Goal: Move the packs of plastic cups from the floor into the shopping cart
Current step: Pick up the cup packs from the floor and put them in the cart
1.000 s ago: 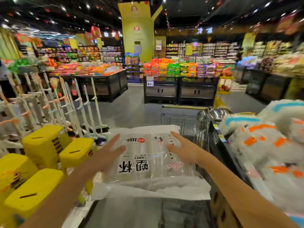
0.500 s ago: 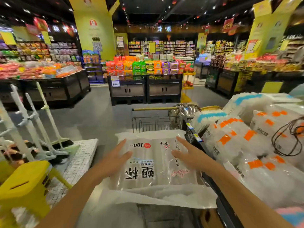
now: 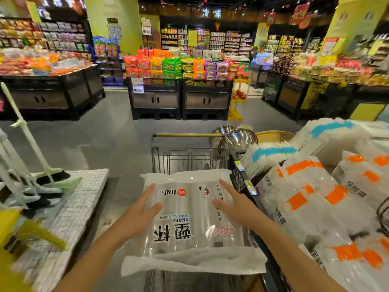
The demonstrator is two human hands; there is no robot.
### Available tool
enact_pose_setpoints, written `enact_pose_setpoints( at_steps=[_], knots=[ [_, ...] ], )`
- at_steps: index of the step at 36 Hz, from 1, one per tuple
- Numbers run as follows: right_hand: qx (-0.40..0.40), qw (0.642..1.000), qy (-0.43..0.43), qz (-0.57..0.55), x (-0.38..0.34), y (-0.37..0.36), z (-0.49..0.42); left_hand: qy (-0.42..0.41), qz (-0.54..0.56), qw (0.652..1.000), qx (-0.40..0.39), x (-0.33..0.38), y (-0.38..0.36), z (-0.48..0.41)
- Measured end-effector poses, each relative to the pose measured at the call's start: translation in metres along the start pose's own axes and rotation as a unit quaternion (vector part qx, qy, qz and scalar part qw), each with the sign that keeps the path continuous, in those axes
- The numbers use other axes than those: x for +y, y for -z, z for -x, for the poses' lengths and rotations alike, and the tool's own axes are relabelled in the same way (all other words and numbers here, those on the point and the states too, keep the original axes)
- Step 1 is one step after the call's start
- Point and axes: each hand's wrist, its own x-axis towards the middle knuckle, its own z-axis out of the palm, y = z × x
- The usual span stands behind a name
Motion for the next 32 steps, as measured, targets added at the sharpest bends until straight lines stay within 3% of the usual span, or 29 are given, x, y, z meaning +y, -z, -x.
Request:
enact_pose_setpoints(
  at_steps=[14, 22, 32],
  knots=[
    [0.030, 0.998, -0.056, 0.004, 0.023, -0.038, -0.107, -0.024, 0.025, 0.996, -0.081, -0.054, 0.001, -0.138],
    [0.035, 0.994, -0.097, -0.044, 0.083, -0.095, -0.139, 0.010, -0.029, 0.996, -0.083, -0.118, -0.056, -0.198],
    [-0.077, 0.983, -0.148, -0.075, 0.179, -0.196, -0.149, 0.108, -0.025, 0.992, -0.066, -0.219, -0.166, -0.192]
  ],
)
